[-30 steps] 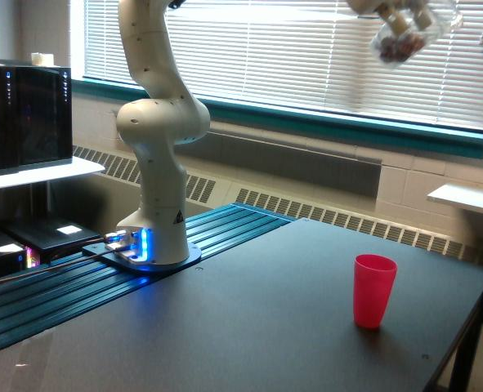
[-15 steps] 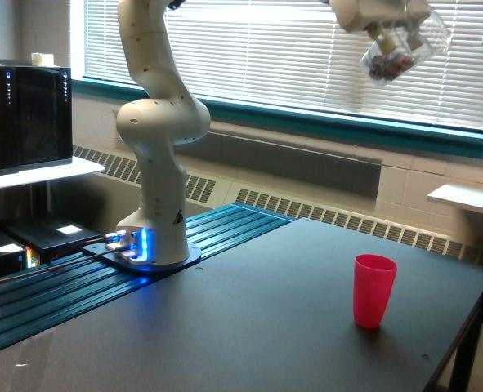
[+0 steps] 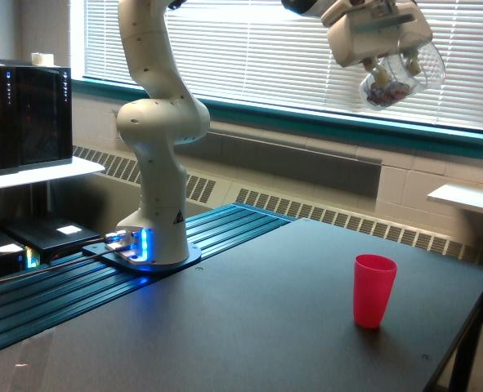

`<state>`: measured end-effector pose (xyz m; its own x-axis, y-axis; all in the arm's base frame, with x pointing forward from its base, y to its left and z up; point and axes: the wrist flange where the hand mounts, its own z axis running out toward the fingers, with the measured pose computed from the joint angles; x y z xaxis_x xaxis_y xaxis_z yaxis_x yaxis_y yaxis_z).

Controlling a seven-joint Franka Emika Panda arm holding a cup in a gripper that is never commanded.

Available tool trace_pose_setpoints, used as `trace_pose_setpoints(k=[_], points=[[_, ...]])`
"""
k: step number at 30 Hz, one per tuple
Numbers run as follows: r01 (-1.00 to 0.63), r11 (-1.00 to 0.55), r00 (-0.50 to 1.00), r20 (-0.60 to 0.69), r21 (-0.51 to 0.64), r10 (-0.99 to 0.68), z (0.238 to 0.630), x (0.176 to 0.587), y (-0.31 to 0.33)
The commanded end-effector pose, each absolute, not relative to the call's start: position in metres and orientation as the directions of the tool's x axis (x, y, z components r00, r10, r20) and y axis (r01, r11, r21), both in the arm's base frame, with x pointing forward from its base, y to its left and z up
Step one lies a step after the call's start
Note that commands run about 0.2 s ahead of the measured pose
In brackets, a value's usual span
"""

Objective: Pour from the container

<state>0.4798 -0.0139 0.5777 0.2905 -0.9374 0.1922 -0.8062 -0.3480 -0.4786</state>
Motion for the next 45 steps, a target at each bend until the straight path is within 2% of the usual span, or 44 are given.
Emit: trace_pose_setpoints(k=[1,5,17,25,45], points=[[-0.849,-0.306,0.236,0.209,-0.430,-0.949,0.588,0.480,-0.009],[-0.887,-0.287,0.229,0.196,-0.361,-0.954,0.581,0.484,-0.005],[-0.920,-0.176,0.151,0.100,-0.349,-0.984,0.563,0.494,0.010],[-0.925,-0.188,0.154,0.126,-0.329,-0.980,0.556,0.497,0.037],[-0.945,-0.115,0.101,0.063,-0.306,-0.993,0.518,0.493,0.094]])
